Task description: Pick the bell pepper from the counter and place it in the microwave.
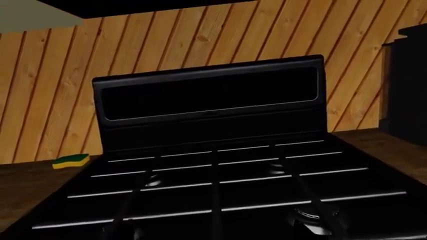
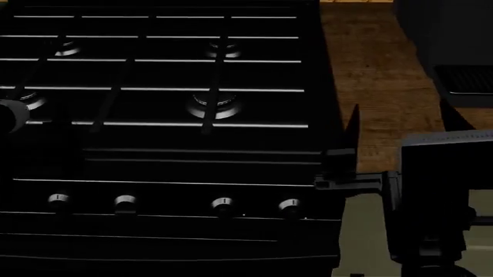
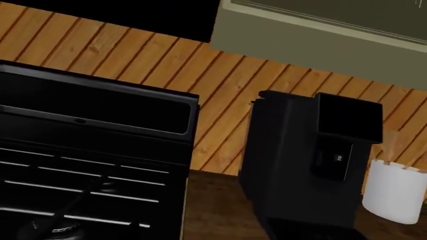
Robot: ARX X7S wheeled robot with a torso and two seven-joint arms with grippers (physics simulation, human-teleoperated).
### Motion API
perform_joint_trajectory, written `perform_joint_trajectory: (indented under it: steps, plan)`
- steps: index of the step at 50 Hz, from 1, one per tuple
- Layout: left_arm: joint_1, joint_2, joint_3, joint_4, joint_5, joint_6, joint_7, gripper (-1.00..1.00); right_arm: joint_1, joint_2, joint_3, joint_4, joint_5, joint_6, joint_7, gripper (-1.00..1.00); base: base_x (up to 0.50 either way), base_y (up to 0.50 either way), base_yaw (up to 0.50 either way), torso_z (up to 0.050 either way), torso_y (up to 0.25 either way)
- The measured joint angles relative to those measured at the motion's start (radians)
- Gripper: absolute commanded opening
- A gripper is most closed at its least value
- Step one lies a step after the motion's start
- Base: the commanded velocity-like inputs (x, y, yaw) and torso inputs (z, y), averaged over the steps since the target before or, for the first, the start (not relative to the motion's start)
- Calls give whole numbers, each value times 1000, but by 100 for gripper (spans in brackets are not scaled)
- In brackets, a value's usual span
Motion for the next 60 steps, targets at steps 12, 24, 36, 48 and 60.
perform_joint_trajectory:
  steps: [12, 24, 36, 48, 60]
  plan:
    - [-33, -20, 18, -15, -1, -10, 10, 100, 41, 15, -12, -5, 6, 39, -4, 100, 0, 500, 0, 0, 0]
    - [-38, -29, 26, -7, -8, -17, 13, 100, 58, 22, -26, -13, 11, 58, -8, 100, 0, 500, 0, 0, 0]
    - [-35, -31, 17, 0, -24, -24, 14, 100, 58, 26, -33, -19, 17, 63, -8, 100, 0, 500, 0, 0, 0]
    - [-36, -25, -1, 7, -55, -41, 22, 100, 51, 29, -34, -22, 23, 61, -8, 100, 0, 500, 0, 0, 0]
    - [-32, -31, 13, 4, -52, -23, 19, 100, 45, 32, -35, -21, 29, 56, -8, 100, 0, 500, 0, 0, 0]
